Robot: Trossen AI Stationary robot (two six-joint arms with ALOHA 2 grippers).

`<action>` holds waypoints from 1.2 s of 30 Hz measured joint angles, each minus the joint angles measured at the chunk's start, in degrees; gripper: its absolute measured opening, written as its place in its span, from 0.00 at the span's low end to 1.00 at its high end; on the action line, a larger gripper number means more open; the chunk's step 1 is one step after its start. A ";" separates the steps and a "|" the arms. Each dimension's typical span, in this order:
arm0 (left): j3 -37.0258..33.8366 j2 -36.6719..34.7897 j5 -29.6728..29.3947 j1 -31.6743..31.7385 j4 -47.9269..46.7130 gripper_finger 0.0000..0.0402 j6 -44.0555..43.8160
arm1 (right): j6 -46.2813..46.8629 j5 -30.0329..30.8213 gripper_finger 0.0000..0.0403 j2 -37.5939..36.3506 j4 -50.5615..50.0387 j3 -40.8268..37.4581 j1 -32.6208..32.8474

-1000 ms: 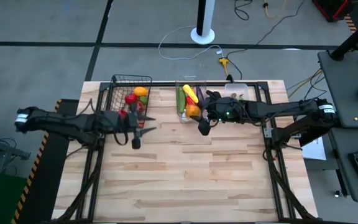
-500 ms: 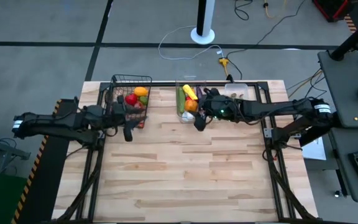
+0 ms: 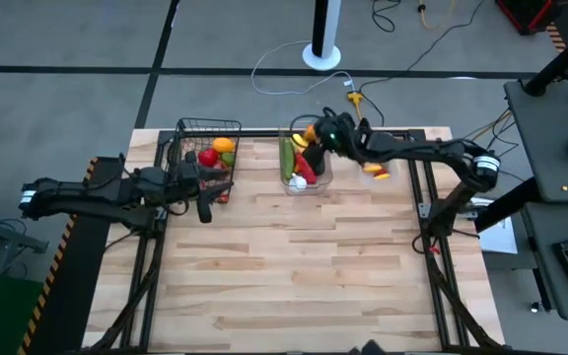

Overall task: Sort produce into baskets
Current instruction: Put the brown potato into the left transparent bin, then return to Home Position

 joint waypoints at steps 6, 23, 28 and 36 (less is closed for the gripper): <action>0.00 1.08 -0.67 -0.01 -0.62 0.37 -0.01 | -0.32 -4.03 0.64 3.59 0.47 0.06 -3.60; 0.00 5.37 -4.53 -0.01 -0.92 0.37 -4.34 | 0.05 -4.64 0.83 2.41 2.09 0.06 -4.52; 0.00 7.17 -4.65 -0.01 -1.01 0.37 -8.17 | -0.66 -5.22 0.81 -1.08 1.71 -0.11 -1.70; 0.02 8.98 -1.60 -0.05 -1.12 0.37 -8.66 | -1.45 -5.22 0.79 -8.90 1.78 -4.13 6.59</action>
